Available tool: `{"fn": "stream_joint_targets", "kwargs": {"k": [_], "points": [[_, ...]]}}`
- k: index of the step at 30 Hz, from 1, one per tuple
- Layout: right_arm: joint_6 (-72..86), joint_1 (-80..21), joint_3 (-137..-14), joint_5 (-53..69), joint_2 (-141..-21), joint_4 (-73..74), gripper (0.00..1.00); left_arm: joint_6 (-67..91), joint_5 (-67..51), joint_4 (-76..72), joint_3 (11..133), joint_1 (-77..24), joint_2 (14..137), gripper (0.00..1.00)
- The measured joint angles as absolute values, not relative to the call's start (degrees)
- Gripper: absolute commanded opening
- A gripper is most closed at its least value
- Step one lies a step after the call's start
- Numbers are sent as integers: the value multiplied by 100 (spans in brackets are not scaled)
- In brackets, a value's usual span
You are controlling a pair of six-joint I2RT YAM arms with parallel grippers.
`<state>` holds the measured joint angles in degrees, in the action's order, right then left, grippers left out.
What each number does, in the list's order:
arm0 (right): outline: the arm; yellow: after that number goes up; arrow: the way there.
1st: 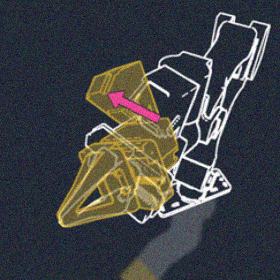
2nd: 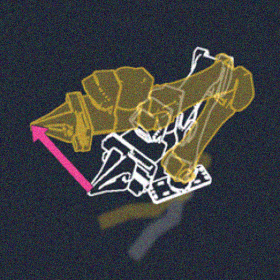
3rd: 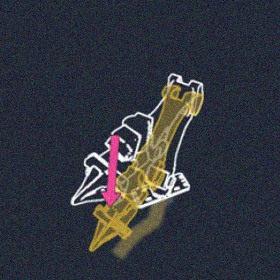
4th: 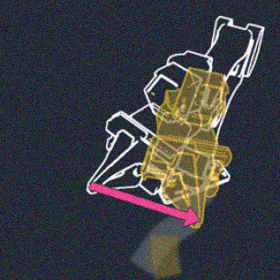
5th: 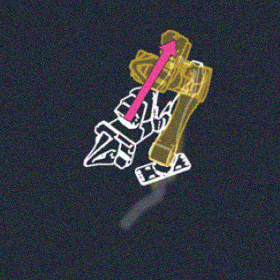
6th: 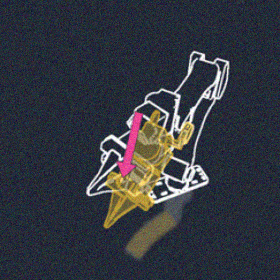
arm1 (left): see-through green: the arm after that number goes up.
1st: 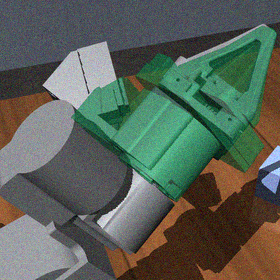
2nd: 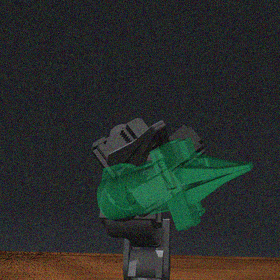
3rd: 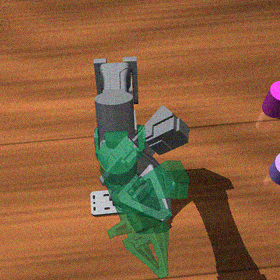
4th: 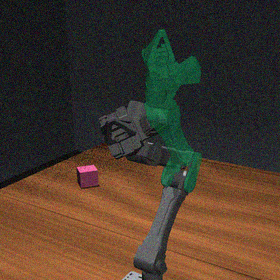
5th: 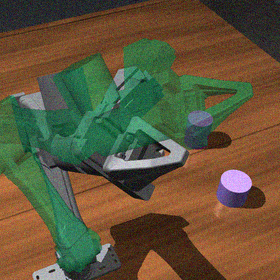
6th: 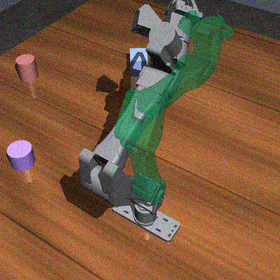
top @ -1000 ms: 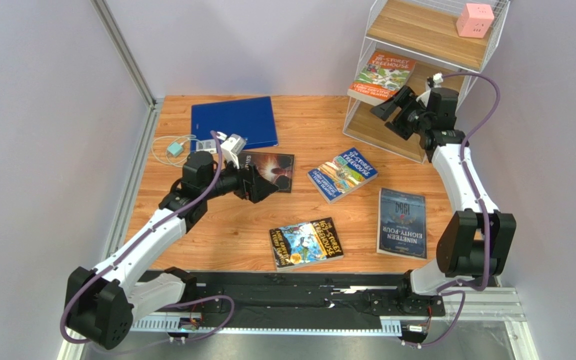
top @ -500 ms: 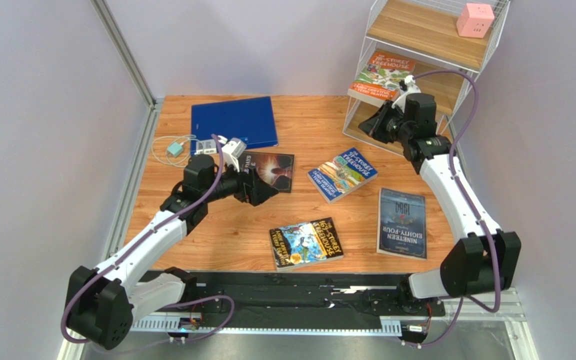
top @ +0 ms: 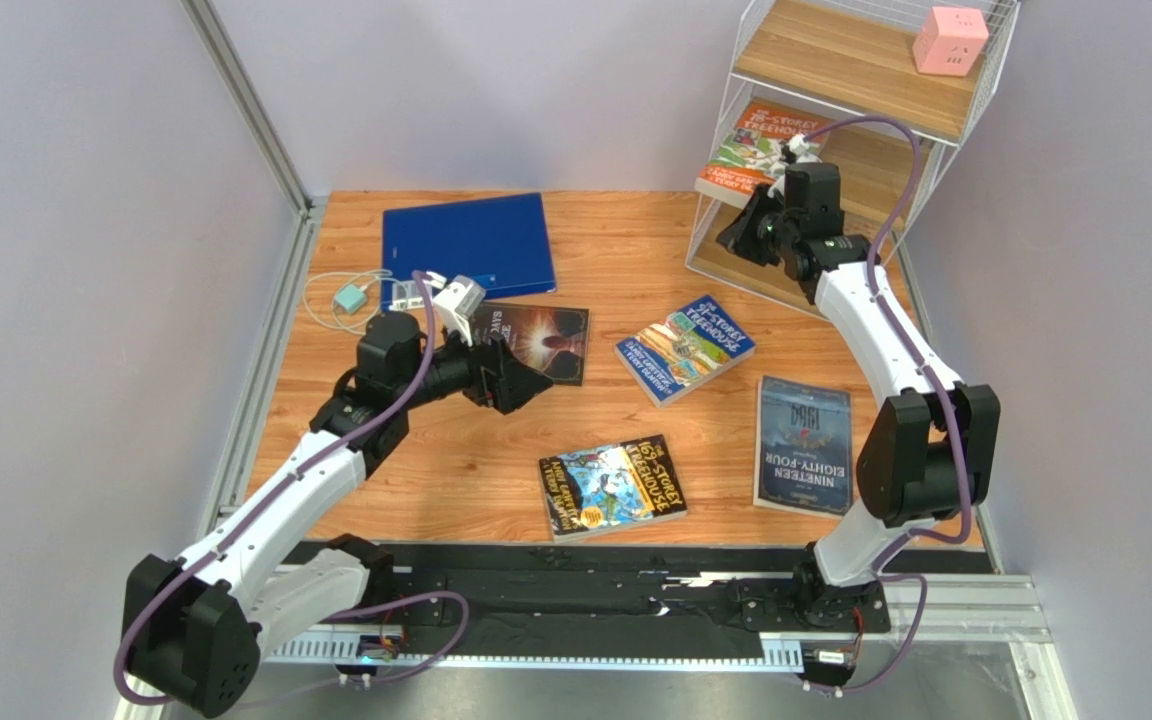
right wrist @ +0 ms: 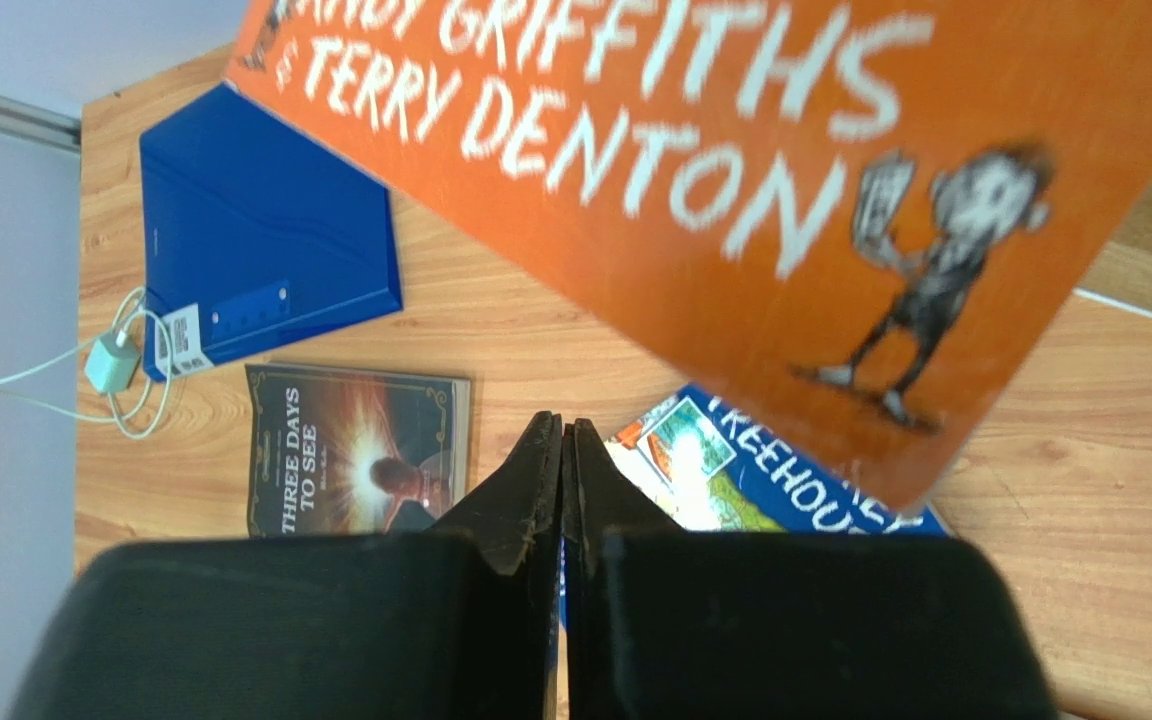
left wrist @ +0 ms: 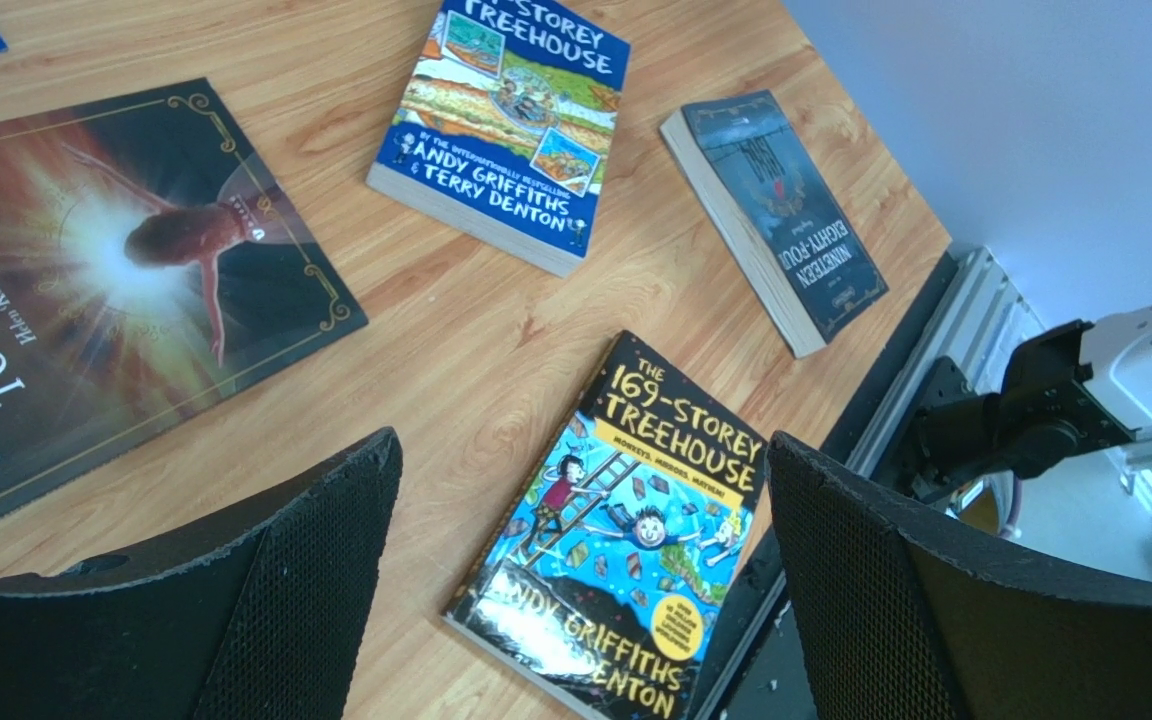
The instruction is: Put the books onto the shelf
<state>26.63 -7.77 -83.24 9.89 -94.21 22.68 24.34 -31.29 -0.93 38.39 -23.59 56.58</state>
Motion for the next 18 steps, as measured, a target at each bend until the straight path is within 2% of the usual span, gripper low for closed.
{"fn": "stream_joint_targets", "kwargs": {"k": [18], "points": [[2543,-781,-9579,226,-10377,2333,2,2366,-2995,228,3839,-2359,5649,95]]}}
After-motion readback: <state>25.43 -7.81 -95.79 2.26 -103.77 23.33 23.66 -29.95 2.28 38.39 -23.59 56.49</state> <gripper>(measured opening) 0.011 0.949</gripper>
